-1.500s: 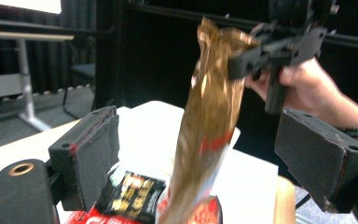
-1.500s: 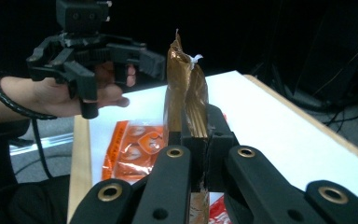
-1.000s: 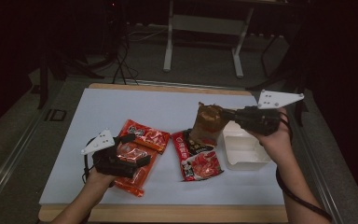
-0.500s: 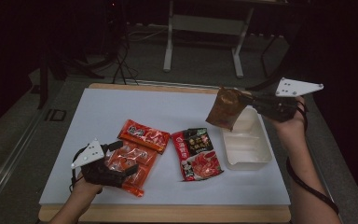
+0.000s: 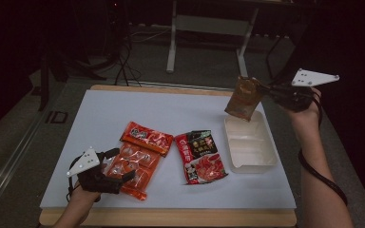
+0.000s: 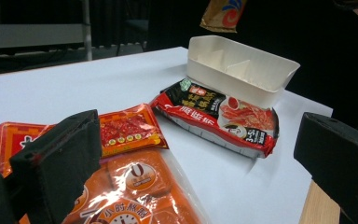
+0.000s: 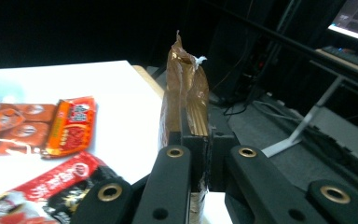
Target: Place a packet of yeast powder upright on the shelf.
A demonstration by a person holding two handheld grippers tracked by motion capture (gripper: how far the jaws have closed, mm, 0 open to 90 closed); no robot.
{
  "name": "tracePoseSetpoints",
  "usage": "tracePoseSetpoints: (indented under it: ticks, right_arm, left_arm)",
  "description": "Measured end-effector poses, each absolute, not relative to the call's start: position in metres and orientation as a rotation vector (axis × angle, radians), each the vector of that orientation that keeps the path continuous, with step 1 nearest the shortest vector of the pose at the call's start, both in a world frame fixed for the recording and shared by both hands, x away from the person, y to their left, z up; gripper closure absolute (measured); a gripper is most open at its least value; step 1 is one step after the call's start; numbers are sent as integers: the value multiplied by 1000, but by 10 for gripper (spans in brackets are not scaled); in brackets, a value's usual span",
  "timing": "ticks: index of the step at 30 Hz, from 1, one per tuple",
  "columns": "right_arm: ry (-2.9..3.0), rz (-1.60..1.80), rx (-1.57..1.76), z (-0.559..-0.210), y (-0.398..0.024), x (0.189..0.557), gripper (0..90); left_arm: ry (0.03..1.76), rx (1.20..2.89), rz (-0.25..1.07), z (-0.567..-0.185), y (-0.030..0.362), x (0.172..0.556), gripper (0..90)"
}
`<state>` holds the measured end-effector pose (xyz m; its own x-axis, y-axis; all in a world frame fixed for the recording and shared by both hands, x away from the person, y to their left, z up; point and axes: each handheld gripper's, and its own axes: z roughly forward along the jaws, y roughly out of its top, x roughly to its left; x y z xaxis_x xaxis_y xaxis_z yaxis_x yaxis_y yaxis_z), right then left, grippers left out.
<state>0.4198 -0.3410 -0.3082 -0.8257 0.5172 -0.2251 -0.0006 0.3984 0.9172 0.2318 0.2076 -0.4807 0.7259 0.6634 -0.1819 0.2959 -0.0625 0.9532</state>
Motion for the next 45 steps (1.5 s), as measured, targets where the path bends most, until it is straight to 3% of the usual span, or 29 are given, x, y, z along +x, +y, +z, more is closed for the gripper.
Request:
tracePoseSetpoints:
  ticks: [25,45]
  right_arm:
    - [2235,1280,533,-351,-358,464,892]
    - [2248,1479,591,-377,-353,474,889]
  left_arm:
    - [831,1611,334,-488,217,233,15]
    - [842,1613,317,-495,217,235,15]
